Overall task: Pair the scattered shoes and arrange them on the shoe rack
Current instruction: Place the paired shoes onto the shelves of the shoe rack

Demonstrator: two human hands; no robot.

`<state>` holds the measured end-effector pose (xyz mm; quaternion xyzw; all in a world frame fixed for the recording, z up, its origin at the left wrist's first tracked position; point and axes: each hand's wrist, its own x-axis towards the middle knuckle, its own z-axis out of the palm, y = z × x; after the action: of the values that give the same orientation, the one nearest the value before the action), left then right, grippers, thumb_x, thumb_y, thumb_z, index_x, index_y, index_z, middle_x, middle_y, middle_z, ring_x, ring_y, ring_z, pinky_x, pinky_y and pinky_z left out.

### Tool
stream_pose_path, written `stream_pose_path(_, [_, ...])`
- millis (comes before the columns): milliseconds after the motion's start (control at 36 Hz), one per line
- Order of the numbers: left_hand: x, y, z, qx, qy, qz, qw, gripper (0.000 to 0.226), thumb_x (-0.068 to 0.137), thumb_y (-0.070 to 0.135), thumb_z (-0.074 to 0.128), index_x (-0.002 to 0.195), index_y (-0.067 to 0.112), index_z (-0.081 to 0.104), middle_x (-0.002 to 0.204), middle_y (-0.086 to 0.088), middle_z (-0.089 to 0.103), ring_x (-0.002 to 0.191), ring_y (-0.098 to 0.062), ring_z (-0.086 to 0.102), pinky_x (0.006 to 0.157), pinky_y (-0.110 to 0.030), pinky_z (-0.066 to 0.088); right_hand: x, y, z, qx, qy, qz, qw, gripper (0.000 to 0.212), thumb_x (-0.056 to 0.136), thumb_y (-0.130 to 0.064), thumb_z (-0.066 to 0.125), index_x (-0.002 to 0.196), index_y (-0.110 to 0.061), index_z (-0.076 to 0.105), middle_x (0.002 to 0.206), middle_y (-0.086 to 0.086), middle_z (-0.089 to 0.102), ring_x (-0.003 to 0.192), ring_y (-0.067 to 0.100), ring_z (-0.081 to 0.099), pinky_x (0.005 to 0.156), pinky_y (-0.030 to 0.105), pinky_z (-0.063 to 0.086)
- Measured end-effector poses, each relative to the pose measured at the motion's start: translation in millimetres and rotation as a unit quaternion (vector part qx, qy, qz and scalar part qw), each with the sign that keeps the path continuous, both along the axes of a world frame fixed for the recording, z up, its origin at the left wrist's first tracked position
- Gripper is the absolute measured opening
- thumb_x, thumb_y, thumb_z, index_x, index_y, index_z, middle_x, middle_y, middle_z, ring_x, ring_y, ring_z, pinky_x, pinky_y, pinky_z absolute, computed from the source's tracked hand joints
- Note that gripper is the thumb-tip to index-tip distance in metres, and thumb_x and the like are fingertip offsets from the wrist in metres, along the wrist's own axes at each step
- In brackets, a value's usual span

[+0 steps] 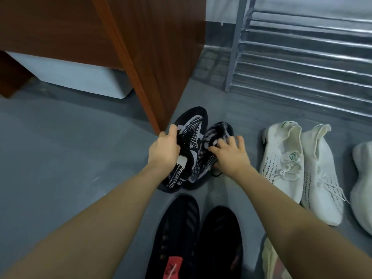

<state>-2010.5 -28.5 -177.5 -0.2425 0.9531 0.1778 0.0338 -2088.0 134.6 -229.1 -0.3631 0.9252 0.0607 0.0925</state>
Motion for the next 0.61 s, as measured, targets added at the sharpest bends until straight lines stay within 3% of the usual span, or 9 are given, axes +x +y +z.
stream_pose_path(111, [1, 8, 7, -0.009, 0.014, -0.029, 0.999, 0.031, 0.09, 0.001, 0.043, 0.119, 0.008, 0.037, 0.091, -0.011, 0.045, 0.072, -0.031, 0.05, 0.059, -0.037, 0.037, 10, 4, 0, 0.0, 0.037, -0.015, 0.999, 0.03, 0.093, -0.027, 0.051, 0.122, -0.02, 0.054, 0.121, 0.007, 0.048, 0.116, 0.033, 0.035, 0.111, 0.047, 0.013])
stream_pose_path(250, [4, 17, 13, 0.0, 0.063, -0.036, 0.997, 0.038, 0.089, 0.001, 0.043, 0.125, 0.011, 0.035, 0.089, -0.012, 0.049, 0.07, -0.031, 0.051, 0.057, -0.036, 0.037, 14, 15, 2, -0.036, 0.069, -0.061, 0.995, 0.026, 0.093, -0.028, 0.052, 0.117, -0.017, 0.056, 0.12, 0.009, 0.045, 0.11, 0.032, 0.041, 0.107, 0.042, 0.023])
stream_pose_path(333, [1, 20, 19, 0.008, 0.097, -0.034, 0.995, 0.041, 0.088, 0.0, 0.042, 0.127, 0.012, 0.035, 0.086, -0.011, 0.047, 0.068, -0.031, 0.05, 0.056, -0.036, 0.035, 10, 16, 9, -0.048, 0.062, -0.079, 0.994, 0.027, 0.093, -0.023, 0.052, 0.12, -0.016, 0.051, 0.122, 0.008, 0.044, 0.112, 0.03, 0.043, 0.098, 0.036, 0.033])
stream_pose_path(472, [-3, 15, 28, 0.029, 0.156, -0.02, 0.987, 0.046, 0.088, 0.0, 0.042, 0.131, 0.015, 0.035, 0.084, -0.012, 0.05, 0.068, -0.031, 0.052, 0.056, -0.036, 0.037, 5, 11, 24, -0.081, 0.051, -0.159, 0.983, 0.027, 0.095, -0.019, 0.05, 0.121, -0.013, 0.048, 0.12, 0.011, 0.045, 0.108, 0.032, 0.049, 0.081, 0.037, 0.042])
stream_pose_path(611, [-6, 11, 37, 0.03, 0.178, -0.012, 0.983, 0.044, 0.091, 0.002, 0.04, 0.132, 0.017, 0.037, 0.093, -0.012, 0.049, 0.073, -0.032, 0.052, 0.061, -0.038, 0.041, 2, -4, 39, -0.073, 0.077, -0.168, 0.98, 0.024, 0.093, -0.014, 0.05, 0.116, -0.01, 0.046, 0.109, 0.011, 0.052, 0.087, 0.032, 0.061, 0.059, 0.033, 0.035])
